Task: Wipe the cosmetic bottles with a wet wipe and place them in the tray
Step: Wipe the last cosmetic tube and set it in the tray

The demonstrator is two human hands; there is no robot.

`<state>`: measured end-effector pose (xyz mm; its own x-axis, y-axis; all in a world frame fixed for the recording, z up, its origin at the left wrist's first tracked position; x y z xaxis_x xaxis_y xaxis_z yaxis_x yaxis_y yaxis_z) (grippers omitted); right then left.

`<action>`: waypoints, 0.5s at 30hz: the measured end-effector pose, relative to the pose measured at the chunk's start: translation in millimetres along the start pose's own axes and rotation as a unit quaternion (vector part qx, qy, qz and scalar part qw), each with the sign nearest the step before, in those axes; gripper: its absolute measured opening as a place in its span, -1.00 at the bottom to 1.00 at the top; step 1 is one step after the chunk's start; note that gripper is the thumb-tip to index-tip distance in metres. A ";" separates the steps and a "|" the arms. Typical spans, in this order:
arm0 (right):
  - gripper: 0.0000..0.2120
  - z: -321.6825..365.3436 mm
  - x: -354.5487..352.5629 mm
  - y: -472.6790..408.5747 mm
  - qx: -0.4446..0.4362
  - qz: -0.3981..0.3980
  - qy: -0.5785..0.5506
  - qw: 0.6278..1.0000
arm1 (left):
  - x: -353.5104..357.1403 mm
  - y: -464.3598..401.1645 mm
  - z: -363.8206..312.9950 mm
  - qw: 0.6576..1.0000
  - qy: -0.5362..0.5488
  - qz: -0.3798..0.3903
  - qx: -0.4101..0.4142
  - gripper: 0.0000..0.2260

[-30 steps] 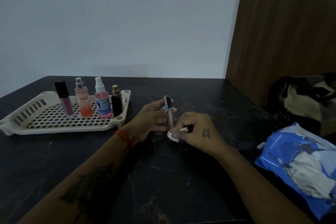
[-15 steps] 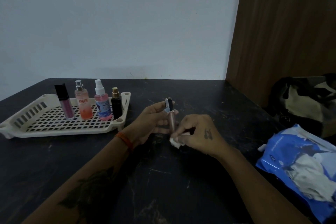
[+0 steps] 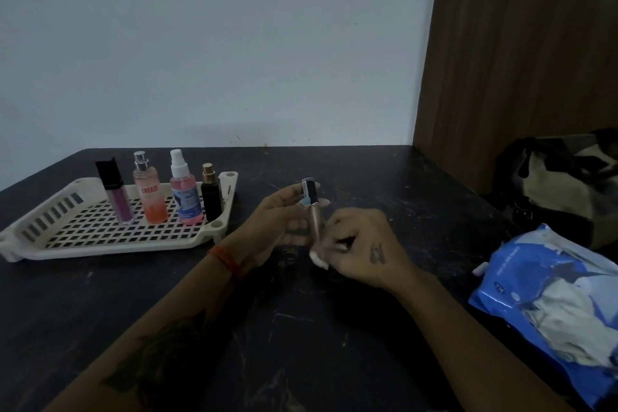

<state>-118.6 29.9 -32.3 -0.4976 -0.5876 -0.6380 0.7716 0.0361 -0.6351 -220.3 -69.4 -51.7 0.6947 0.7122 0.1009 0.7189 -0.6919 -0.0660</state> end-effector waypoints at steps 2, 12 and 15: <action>-0.96 2.2 -7.6 -4.0 -0.008 -0.095 0.019 0.995 | 1.1 0.8 -0.4 1.000 0.007 0.006 0.004 -0.75; -0.86 4.8 8.5 3.5 -0.029 0.057 0.032 0.997 | 0.6 2.3 -0.6 1.000 0.002 -0.007 0.024 -0.78; -0.92 2.3 0.0 2.3 -0.012 0.011 0.003 1.000 | -1.7 1.5 -2.0 1.000 0.011 -0.010 0.027 -0.75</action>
<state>-115.9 28.1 -32.7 -0.4836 -0.5810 -0.6546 0.7726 0.0682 -0.6312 -220.5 -71.9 -50.0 0.6795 0.7232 0.1237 0.7337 -0.6692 -0.1180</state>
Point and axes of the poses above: each hand's wrist, its own y-axis away from the middle knuckle, its own x-axis out of the palm, z = x × y, the point moved 5 cm from there along -y, towards the middle knuckle, and after that the axes turned 2 degrees about y, right-handed, at the moved point
